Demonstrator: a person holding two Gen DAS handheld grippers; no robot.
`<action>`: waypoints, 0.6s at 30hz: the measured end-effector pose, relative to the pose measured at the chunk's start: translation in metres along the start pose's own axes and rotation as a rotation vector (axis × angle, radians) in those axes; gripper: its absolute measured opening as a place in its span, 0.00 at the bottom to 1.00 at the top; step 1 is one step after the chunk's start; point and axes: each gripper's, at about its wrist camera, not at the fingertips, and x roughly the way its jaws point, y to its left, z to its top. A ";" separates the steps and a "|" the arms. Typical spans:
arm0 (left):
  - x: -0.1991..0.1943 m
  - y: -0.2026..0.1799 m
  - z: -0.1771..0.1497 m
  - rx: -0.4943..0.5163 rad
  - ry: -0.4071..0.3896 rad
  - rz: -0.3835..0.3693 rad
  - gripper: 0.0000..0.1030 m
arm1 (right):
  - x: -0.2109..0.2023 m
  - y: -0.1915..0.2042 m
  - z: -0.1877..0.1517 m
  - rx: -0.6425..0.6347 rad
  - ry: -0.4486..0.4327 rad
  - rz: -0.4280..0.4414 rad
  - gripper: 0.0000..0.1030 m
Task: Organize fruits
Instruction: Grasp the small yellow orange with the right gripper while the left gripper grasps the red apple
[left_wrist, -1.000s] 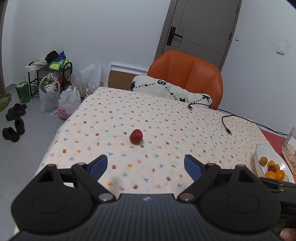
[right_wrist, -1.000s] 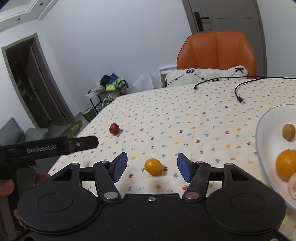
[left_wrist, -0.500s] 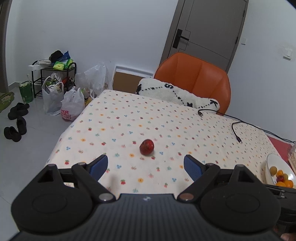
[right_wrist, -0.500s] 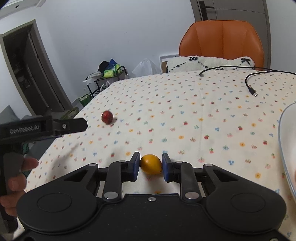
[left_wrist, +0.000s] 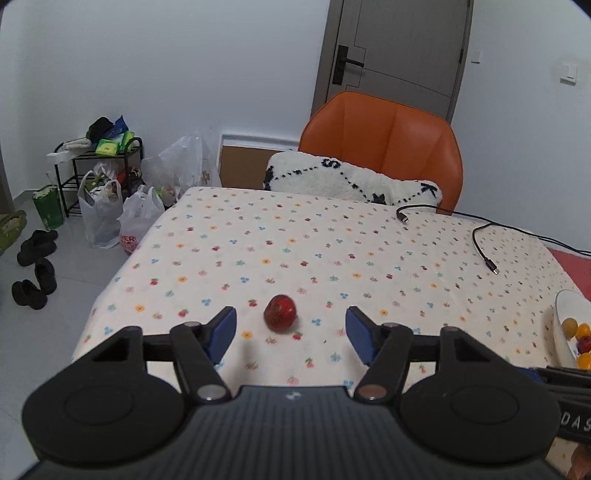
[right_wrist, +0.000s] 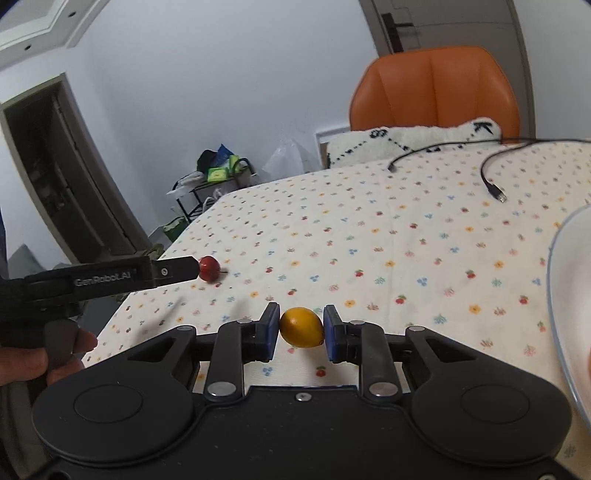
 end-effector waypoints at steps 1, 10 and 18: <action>0.002 -0.001 0.001 0.005 -0.001 0.001 0.59 | 0.000 -0.003 0.000 0.015 0.004 0.010 0.23; 0.035 -0.001 -0.003 0.013 0.044 0.064 0.27 | -0.005 -0.005 0.000 0.005 -0.015 -0.019 0.23; 0.018 -0.009 -0.007 -0.015 0.011 0.030 0.19 | -0.010 -0.015 0.003 0.046 -0.039 -0.033 0.23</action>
